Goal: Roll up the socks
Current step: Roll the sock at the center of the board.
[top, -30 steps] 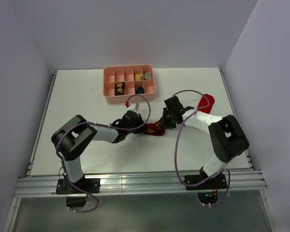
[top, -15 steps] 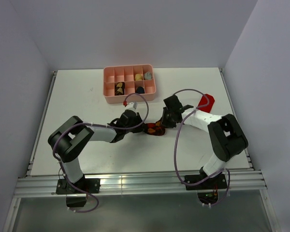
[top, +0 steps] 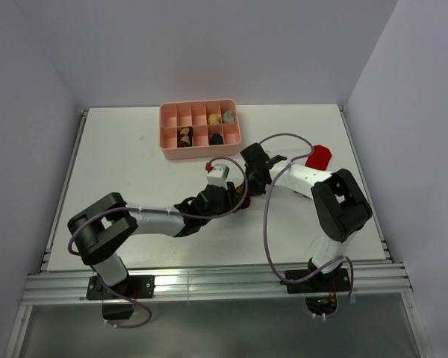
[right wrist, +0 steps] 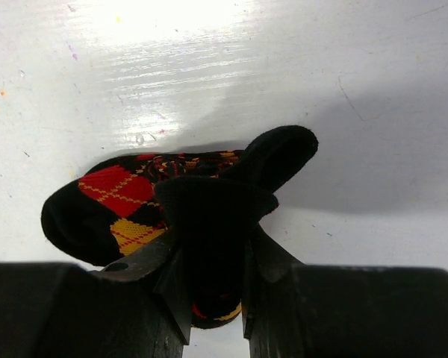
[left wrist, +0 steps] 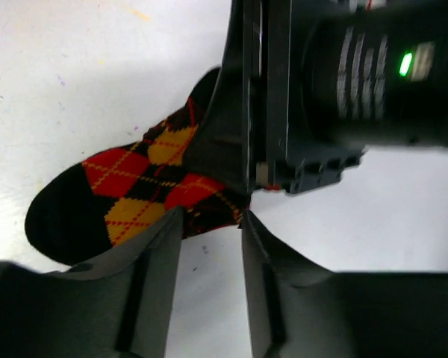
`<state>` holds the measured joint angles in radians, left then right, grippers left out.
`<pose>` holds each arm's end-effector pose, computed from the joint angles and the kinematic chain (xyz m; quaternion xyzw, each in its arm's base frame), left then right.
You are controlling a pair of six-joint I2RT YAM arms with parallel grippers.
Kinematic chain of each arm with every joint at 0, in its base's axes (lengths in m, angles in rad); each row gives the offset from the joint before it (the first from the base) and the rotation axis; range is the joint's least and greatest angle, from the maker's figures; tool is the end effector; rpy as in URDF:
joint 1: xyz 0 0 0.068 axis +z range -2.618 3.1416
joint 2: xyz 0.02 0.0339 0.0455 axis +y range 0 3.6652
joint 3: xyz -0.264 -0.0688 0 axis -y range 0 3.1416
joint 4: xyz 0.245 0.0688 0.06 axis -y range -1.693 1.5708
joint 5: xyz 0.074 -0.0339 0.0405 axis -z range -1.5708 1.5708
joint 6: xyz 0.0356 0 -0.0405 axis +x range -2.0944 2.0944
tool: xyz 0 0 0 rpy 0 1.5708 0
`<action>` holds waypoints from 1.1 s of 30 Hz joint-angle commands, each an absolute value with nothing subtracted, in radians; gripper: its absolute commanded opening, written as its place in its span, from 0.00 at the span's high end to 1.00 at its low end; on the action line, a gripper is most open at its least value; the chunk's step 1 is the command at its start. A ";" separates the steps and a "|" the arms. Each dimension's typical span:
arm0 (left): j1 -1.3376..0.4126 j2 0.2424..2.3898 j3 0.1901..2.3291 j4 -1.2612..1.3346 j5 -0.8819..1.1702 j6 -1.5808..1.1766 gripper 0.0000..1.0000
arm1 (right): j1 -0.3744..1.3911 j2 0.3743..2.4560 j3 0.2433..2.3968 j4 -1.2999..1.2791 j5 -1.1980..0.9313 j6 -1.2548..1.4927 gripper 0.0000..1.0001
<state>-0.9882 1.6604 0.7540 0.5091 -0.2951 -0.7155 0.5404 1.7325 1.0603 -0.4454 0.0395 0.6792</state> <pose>0.1966 -0.2795 0.1787 0.0313 0.8271 -0.3315 0.4528 0.2919 0.1735 0.1699 0.0720 0.9716 0.1129 0.1952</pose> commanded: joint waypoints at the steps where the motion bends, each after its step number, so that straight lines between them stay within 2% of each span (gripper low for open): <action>1: -1.031 1.698 0.732 0.616 -0.419 -0.612 0.55 | 0.551 1.764 1.086 -0.509 0.064 0.698 1.00; 2: -1.048 1.700 0.732 0.635 -0.442 -0.600 0.47 | 0.551 1.766 1.088 -0.511 0.060 0.701 1.00; 5: -1.069 1.717 0.730 0.673 -0.462 -0.555 0.40 | 0.552 1.772 1.097 -0.518 0.048 0.706 1.00; 14: -1.120 1.779 0.770 0.715 -0.532 -0.443 0.38 | 0.552 1.778 1.115 -0.529 0.031 0.721 1.00; 28: -1.137 1.868 0.885 0.595 -0.528 -0.474 0.35 | 0.555 1.781 1.123 -0.525 0.021 0.755 1.00; 33: -1.138 1.925 0.920 0.512 -0.525 -0.524 0.40 | 0.558 1.776 1.123 -0.525 0.025 0.767 1.00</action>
